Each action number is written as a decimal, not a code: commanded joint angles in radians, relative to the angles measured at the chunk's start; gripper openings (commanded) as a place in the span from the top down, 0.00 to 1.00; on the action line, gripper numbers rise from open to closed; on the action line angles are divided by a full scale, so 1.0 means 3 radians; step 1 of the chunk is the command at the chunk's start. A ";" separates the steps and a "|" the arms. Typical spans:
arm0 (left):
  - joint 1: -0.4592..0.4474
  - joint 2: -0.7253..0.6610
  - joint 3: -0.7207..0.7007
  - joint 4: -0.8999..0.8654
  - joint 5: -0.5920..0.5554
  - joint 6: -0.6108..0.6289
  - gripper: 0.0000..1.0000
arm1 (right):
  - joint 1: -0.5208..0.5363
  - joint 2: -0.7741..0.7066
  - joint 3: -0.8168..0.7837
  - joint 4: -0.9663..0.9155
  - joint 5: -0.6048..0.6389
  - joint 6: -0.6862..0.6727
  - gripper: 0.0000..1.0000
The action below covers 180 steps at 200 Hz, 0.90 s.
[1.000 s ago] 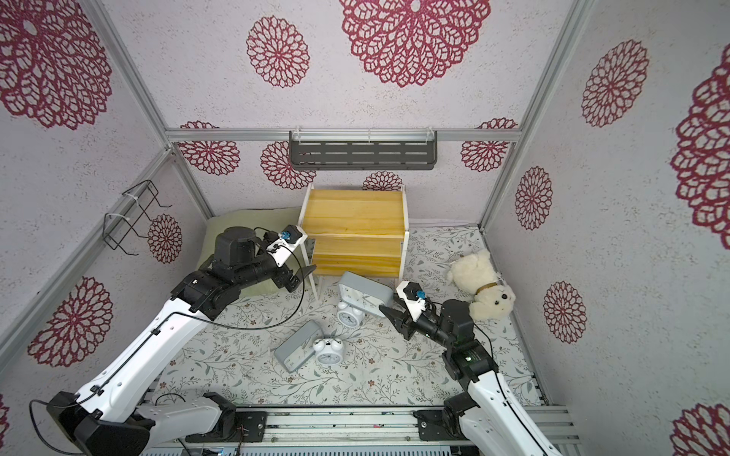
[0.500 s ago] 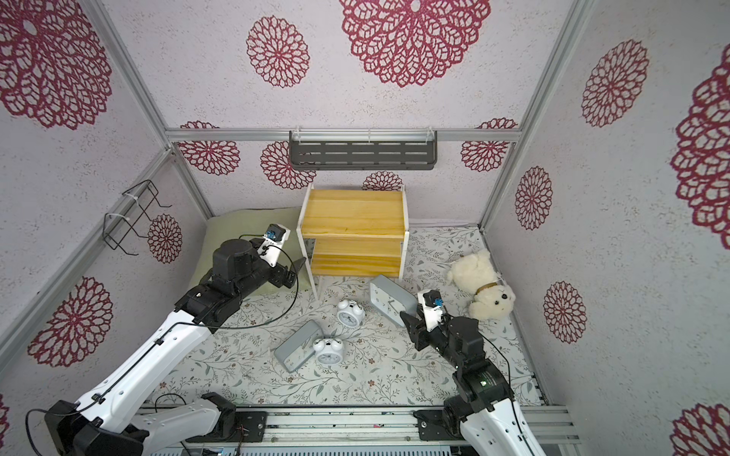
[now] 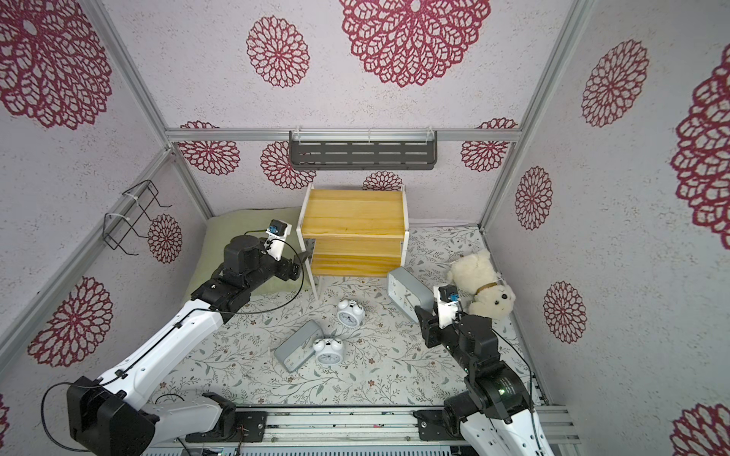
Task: Place the alarm clocks on the shelf by style
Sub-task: Adjust the shelf at the center of the board.
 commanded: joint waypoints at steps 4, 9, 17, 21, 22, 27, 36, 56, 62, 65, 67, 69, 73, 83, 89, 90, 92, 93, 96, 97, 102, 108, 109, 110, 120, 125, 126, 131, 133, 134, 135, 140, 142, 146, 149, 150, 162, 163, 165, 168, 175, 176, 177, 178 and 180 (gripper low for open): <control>0.0032 0.0068 -0.0020 0.0182 0.0062 -0.0076 0.13 | 0.0011 0.0093 0.0383 -0.0021 0.0296 -0.0022 0.73; 0.0038 0.0079 -0.0020 0.0193 0.0068 -0.0080 0.13 | 0.0008 0.0117 0.0434 -0.0072 0.0331 -0.0028 0.73; 0.0045 0.0099 -0.0021 0.0208 0.0078 -0.0091 0.14 | 0.0012 0.0140 0.0508 -0.0146 0.0382 -0.0036 0.73; 0.0048 0.0110 -0.0020 0.0217 0.0079 -0.0100 0.14 | 0.0009 0.0152 0.0539 -0.0178 0.0412 -0.0040 0.73; 0.0047 0.0113 -0.0020 0.0221 0.0082 -0.0101 0.15 | 0.0010 0.0152 0.0545 -0.0185 0.0420 -0.0042 0.73; 0.0051 0.0128 -0.0023 0.0238 0.0085 -0.0116 0.15 | 0.0009 0.0158 0.0577 -0.0212 0.0456 -0.0046 0.73; 0.0070 0.0153 -0.0027 0.0269 0.0094 -0.0152 0.16 | 0.0012 0.0160 0.0626 -0.0256 0.0523 -0.0054 0.73; 0.0101 0.0216 -0.0011 0.0311 0.0200 -0.0210 0.21 | 0.0011 0.0168 0.0698 -0.0318 0.0670 -0.0061 0.72; 0.0112 0.0236 -0.0001 0.0312 0.0240 -0.0219 0.22 | 0.0010 0.0171 0.0711 -0.0329 0.0713 -0.0069 0.72; 0.0113 0.0246 0.0004 0.0316 0.0254 -0.0225 0.22 | 0.0011 0.0177 0.0714 -0.0330 0.0732 -0.0069 0.72; 0.0119 0.0251 0.0006 0.0317 0.0271 -0.0232 0.22 | 0.0012 0.0181 0.0718 -0.0330 0.0752 -0.0069 0.72; 0.0119 0.0257 0.0008 0.0321 0.0281 -0.0235 0.23 | 0.0009 0.0183 0.0719 -0.0330 0.0764 -0.0070 0.72; 0.0126 0.0271 0.0011 0.0326 0.0296 -0.0243 0.23 | 0.0011 0.0187 0.0725 -0.0326 0.0795 -0.0074 0.72; 0.0136 0.0302 0.0029 0.0327 0.0333 -0.0254 0.25 | 0.0009 0.0196 0.0726 -0.0294 0.0868 -0.0093 0.72; 0.0141 0.0319 0.0039 0.0330 0.0358 -0.0260 0.26 | 0.0011 0.0200 0.0728 -0.0266 0.0912 -0.0099 0.72; 0.0139 0.0320 0.0040 0.0328 0.0362 -0.0260 0.27 | 0.0011 0.0200 0.0726 -0.0257 0.0918 -0.0102 0.72; 0.0142 0.0324 0.0044 0.0327 0.0368 -0.0261 0.27 | 0.0011 0.0207 0.0723 -0.0248 0.0929 -0.0107 0.72; 0.0145 0.0328 0.0045 0.0327 0.0372 -0.0261 0.27 | 0.0012 0.0206 0.0724 -0.0243 0.0935 -0.0111 0.72; 0.0148 0.0335 0.0048 0.0327 0.0380 -0.0266 0.28 | 0.0012 0.0216 0.0720 -0.0220 0.0952 -0.0121 0.72; 0.0148 0.0338 0.0047 0.0327 0.0383 -0.0266 0.28 | 0.0012 0.0215 0.0720 -0.0213 0.0956 -0.0128 0.72; 0.0153 0.0346 0.0052 0.0332 0.0403 -0.0269 0.30 | 0.0011 0.0226 0.0715 -0.0172 0.0981 -0.0146 0.72; 0.0155 0.0359 0.0052 0.0341 0.0435 -0.0262 0.32 | 0.0011 0.0249 0.0715 -0.0126 0.1016 -0.0167 0.72; 0.0154 0.0360 0.0052 0.0344 0.0441 -0.0262 0.32 | 0.0011 0.0252 0.0715 -0.0118 0.1021 -0.0172 0.72; 0.0156 0.0364 0.0052 0.0346 0.0447 -0.0261 0.32 | 0.0011 0.0256 0.0715 -0.0109 0.1032 -0.0174 0.72; 0.0168 0.0385 0.0052 0.0372 0.0483 -0.0272 0.35 | 0.0012 0.0319 0.0721 -0.0031 0.1082 -0.0219 0.72; 0.0173 0.0398 0.0052 0.0385 0.0504 -0.0281 0.36 | 0.0010 0.0352 0.0720 0.0015 0.1090 -0.0253 0.72; 0.0173 0.0401 0.0052 0.0387 0.0507 -0.0281 0.37 | 0.0011 0.0357 0.0720 0.0029 0.1094 -0.0256 0.72; 0.0178 0.0412 0.0055 0.0401 0.0523 -0.0293 0.37 | 0.0008 0.0392 0.0720 0.0083 0.1098 -0.0288 0.72; 0.0182 0.0419 0.0056 0.0406 0.0531 -0.0292 0.37 | 0.0007 0.0407 0.0720 0.0104 0.1102 -0.0302 0.72; 0.0180 0.0421 0.0057 0.0407 0.0533 -0.0295 0.38 | 0.0007 0.0416 0.0722 0.0117 0.1103 -0.0308 0.72; 0.0182 0.0425 0.0057 0.0408 0.0534 -0.0296 0.38 | 0.0007 0.0425 0.0721 0.0124 0.1103 -0.0314 0.72; 0.0187 0.0441 0.0062 0.0418 0.0549 -0.0302 0.39 | -0.0002 0.0460 0.0724 0.0189 0.1100 -0.0342 0.72; 0.0191 0.0443 0.0062 0.0420 0.0556 -0.0302 0.40 | -0.0003 0.0474 0.0725 0.0211 0.1099 -0.0353 0.72; 0.0194 0.0453 0.0067 0.0427 0.0571 -0.0303 0.42 | -0.0014 0.0503 0.0725 0.0257 0.1087 -0.0375 0.72; 0.0194 0.0460 0.0072 0.0429 0.0582 -0.0308 0.43 | -0.0025 0.0529 0.0725 0.0293 0.1069 -0.0393 0.72; 0.0194 0.0462 0.0072 0.0429 0.0587 -0.0310 0.43 | -0.0027 0.0535 0.0725 0.0304 0.1063 -0.0400 0.72; 0.0209 0.0488 0.0083 0.0434 0.0608 -0.0322 0.45 | -0.0095 0.0632 0.0731 0.0444 0.0966 -0.0463 0.72; 0.0212 0.0491 0.0085 0.0434 0.0607 -0.0322 0.45 | -0.0106 0.0640 0.0733 0.0458 0.0951 -0.0466 0.72; 0.0211 0.0496 0.0087 0.0434 0.0615 -0.0324 0.46 | -0.0124 0.0655 0.0731 0.0481 0.0929 -0.0474 0.72; 0.0213 0.0501 0.0088 0.0434 0.0617 -0.0325 0.47 | -0.0156 0.0680 0.0726 0.0513 0.0886 -0.0485 0.72; 0.0218 0.0515 0.0093 0.0440 0.0628 -0.0327 0.48 | -0.0235 0.0738 0.0725 0.0584 0.0761 -0.0515 0.72; 0.0219 0.0515 0.0093 0.0440 0.0627 -0.0327 0.48 | -0.0252 0.0747 0.0725 0.0595 0.0740 -0.0517 0.72; 0.0219 0.0515 0.0093 0.0440 0.0627 -0.0327 0.48 | -0.0266 0.0757 0.0722 0.0605 0.0725 -0.0518 0.72; 0.0217 0.0518 0.0095 0.0440 0.0630 -0.0330 0.49 | -0.0281 0.0764 0.0721 0.0613 0.0700 -0.0519 0.72; 0.0223 0.0522 0.0097 0.0442 0.0634 -0.0330 0.49 | -0.0318 0.0783 0.0716 0.0636 0.0661 -0.0519 0.72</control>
